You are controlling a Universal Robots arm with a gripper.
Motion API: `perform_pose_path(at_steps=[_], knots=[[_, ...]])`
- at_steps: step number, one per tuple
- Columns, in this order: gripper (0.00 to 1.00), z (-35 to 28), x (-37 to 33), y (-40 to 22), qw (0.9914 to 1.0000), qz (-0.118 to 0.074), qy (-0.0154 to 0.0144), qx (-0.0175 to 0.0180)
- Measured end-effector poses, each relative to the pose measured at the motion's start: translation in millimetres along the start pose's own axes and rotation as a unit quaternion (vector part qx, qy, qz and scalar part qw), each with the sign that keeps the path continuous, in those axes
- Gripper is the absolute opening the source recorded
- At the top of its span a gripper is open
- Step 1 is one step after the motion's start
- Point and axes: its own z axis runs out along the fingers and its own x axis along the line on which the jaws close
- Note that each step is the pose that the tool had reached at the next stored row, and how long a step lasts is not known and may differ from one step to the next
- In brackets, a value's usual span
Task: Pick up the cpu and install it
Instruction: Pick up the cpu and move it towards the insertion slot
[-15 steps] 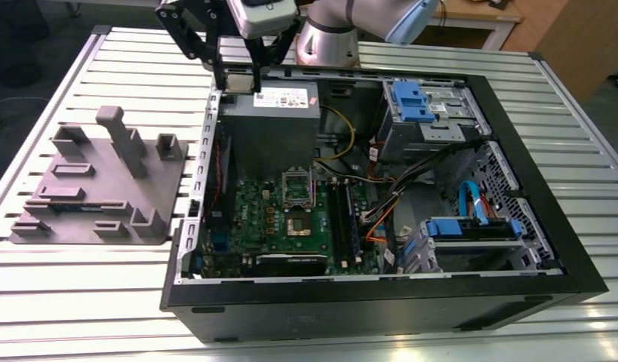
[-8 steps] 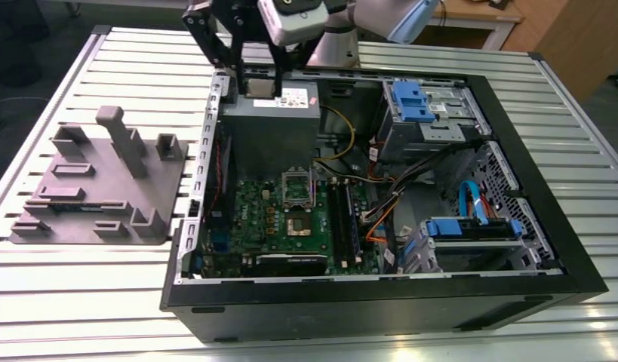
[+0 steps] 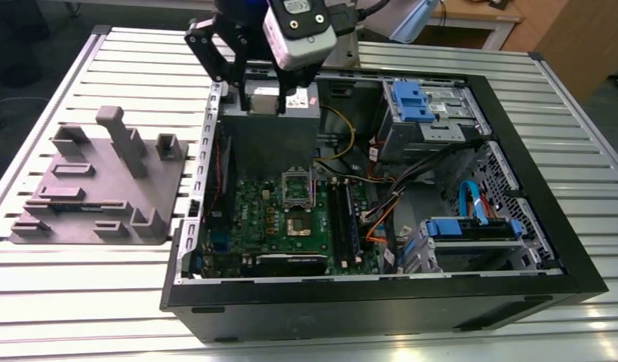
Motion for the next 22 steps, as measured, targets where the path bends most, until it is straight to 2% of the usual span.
perform_pose_path(at_steps=[2, 4, 9, 11, 15, 18, 22], knots=[[0.47, 0.9, -1.2, -4.9, 1.0, 0.0, 0.0, 0.0], [0.47, 2.5, -5.7, -6.9, 1.0, 0.0, 0.0001, 0.0], [0.47, 7.4, -25.7, -7.1, 1.0, 0.0, 0.0004, 0.0], [0.47, 9.9, -30.7, -9.5, 1.0, 0.0, 0.0005, 0.0001], [0.47, 15.1, -36.4, -17.4, 1.0, 0.0, 0.0003, -0.0001], [0.47, 18.2, -44.8, -18.2, 1.0, 0.0, 0.0007, 0.0], [0.47, 18.3, -45.3, -18.3, 1.0, 0.0, 0.0007, 0.0001]])
